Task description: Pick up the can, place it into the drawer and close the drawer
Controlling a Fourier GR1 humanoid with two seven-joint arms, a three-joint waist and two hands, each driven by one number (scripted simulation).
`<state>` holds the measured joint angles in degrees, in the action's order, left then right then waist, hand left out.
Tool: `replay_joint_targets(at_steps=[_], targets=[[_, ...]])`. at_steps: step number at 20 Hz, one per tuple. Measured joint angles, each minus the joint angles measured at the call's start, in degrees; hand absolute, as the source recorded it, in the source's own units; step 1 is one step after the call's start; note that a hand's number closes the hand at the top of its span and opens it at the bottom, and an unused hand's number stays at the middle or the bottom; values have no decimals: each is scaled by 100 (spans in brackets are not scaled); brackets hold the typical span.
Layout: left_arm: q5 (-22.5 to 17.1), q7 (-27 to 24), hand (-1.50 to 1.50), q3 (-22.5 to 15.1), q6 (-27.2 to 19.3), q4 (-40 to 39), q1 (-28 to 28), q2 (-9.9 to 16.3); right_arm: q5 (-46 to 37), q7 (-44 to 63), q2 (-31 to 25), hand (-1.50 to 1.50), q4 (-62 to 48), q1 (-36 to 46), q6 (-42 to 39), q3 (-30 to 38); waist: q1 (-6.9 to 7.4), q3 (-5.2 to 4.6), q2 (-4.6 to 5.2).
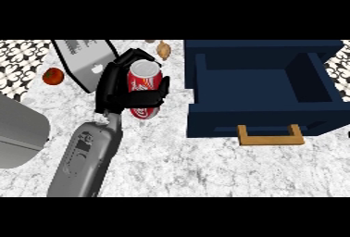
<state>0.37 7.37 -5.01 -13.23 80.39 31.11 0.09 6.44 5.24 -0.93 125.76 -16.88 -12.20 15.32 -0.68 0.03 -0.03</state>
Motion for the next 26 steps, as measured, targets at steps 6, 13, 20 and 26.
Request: replay_joint_targets(at_steps=[6,13,20,26], targets=[[56,616,150,-349,-564,-293,1122,-5,7,-83,16,-150,10,-100,15,-1,-17,-1,1],[-129,915,150,-617,-1152,-1117,2414,-7,1,72,-13,-150,59,25,23,21,-53,1,11],[-552,953,150,-805,-1593,-2166,3554,-8,68,91,-77,-150,-63,148,7,97,-87,2,21],[-1004,665,150,-882,-1739,-3282,4386,-8,-21,124,-72,-150,-109,240,33,52,-157,3,43]])
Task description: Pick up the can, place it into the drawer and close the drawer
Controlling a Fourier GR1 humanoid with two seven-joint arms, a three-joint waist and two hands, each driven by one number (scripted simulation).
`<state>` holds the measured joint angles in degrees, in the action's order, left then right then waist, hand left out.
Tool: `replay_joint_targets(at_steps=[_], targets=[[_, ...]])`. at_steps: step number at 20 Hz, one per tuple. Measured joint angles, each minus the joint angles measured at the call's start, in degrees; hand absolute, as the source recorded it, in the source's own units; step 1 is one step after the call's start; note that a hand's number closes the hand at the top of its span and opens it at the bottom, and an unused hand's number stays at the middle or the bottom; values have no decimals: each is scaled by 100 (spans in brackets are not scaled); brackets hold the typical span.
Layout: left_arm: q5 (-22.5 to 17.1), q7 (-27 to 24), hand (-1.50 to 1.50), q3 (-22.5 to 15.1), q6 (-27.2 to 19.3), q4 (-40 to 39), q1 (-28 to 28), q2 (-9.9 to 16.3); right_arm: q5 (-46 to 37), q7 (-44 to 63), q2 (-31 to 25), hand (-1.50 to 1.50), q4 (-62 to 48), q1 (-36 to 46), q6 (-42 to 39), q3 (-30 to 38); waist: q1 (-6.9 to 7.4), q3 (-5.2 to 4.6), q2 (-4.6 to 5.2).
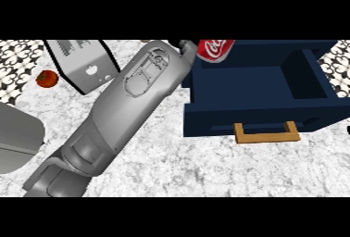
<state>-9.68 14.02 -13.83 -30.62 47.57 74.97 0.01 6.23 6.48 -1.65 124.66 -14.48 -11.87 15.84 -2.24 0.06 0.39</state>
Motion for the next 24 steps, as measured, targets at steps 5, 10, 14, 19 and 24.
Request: replay_joint_targets(at_steps=[5,10,14,19,24], targets=[[-407,-157,150,-201,-146,-749,584,-1,-40,-4,46,-150,19,-8,-7,-114,-72,2,13],[-785,-491,150,-518,-240,-1272,765,-1,40,24,-36,-150,17,38,-59,-28,-126,5,27],[-1107,-546,150,-770,-306,-1578,953,0,-50,37,12,-150,-26,120,-12,-106,-172,6,38],[-1403,-803,150,-1062,-379,-1926,1002,0,-95,75,-35,-150,-152,356,30,-120,-230,8,63],[-1596,-1164,150,-1309,-467,-2198,905,-1,-103,73,-79,-150,-264,473,19,-114,-280,10,83]])
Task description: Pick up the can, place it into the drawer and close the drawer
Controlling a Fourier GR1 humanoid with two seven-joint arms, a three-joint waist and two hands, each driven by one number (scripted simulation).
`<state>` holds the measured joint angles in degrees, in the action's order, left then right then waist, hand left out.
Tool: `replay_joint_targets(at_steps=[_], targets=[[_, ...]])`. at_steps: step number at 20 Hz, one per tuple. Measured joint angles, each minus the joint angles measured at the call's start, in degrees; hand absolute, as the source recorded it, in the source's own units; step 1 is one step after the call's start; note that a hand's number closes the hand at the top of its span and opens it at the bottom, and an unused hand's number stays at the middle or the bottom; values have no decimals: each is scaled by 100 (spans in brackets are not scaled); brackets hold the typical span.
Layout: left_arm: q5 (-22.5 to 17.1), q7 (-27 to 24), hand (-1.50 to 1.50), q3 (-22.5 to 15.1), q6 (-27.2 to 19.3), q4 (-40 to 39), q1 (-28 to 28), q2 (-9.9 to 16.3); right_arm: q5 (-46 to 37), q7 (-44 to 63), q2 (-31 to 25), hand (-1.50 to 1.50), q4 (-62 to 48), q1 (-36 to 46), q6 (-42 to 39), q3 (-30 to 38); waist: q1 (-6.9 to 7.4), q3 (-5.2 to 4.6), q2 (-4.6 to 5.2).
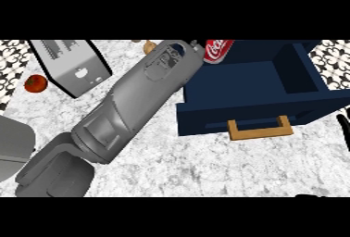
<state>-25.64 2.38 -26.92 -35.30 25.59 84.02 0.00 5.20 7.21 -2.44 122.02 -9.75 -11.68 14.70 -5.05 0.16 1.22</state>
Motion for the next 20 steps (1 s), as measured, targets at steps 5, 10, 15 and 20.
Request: replay_joint_targets(at_steps=[5,10,15,20], targets=[[-154,-133,150,-294,-109,-184,16,0,-25,-23,-50,-150,-194,229,54,48,-58,1,18],[-230,-359,150,-540,-201,-355,-62,0,16,36,-127,-150,-174,362,51,82,-124,1,37],[-331,-375,-150,-748,-352,-451,-107,1,-69,1,-64,-150,-112,282,45,-24,-180,1,40],[-457,-465,-150,-878,-633,-495,-194,0,-66,67,-100,-150,-70,333,21,-64,-234,1,59]])
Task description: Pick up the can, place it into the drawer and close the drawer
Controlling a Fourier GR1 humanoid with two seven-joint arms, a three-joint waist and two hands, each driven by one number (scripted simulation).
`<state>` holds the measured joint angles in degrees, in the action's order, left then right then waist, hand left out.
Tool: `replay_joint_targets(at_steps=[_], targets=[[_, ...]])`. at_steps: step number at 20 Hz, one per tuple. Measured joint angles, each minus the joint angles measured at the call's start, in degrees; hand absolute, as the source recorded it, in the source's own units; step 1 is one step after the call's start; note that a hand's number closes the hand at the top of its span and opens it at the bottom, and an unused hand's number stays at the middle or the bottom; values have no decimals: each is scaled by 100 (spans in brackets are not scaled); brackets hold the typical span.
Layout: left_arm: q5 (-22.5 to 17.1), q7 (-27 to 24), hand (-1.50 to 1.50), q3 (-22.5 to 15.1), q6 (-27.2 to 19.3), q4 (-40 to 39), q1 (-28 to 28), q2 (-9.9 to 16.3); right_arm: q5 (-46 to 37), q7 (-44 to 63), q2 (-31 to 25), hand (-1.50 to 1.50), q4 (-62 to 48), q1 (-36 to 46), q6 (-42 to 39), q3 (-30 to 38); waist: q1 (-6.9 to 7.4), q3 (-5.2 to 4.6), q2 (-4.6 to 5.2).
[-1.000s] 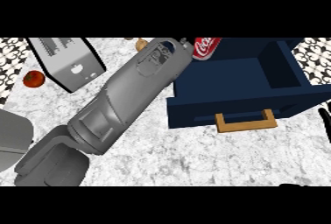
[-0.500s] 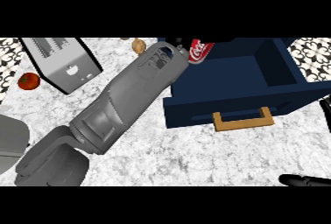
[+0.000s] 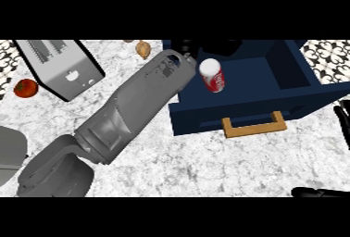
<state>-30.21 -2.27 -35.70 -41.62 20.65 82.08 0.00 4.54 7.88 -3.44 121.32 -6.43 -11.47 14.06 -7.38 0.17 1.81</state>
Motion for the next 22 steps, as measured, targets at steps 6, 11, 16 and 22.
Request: replay_joint_targets(at_steps=[6,11,16,22], targets=[[-158,-69,-150,-124,-281,20,-37,0,-45,-5,-9,-150,-6,68,28,-12,-12,-1,0],[-386,-155,-150,-88,-361,78,-79,0,-435,-96,-147,-150,221,147,71,-73,-2,-5,3],[-610,-200,-150,-54,-404,154,-100,1,-963,-313,-431,-150,506,128,0,-125,28,-6,-16],[-920,-328,-150,22,-457,355,-68,-1,-1799,-562,-666,-150,522,296,-2,-437,163,-10,-33]])
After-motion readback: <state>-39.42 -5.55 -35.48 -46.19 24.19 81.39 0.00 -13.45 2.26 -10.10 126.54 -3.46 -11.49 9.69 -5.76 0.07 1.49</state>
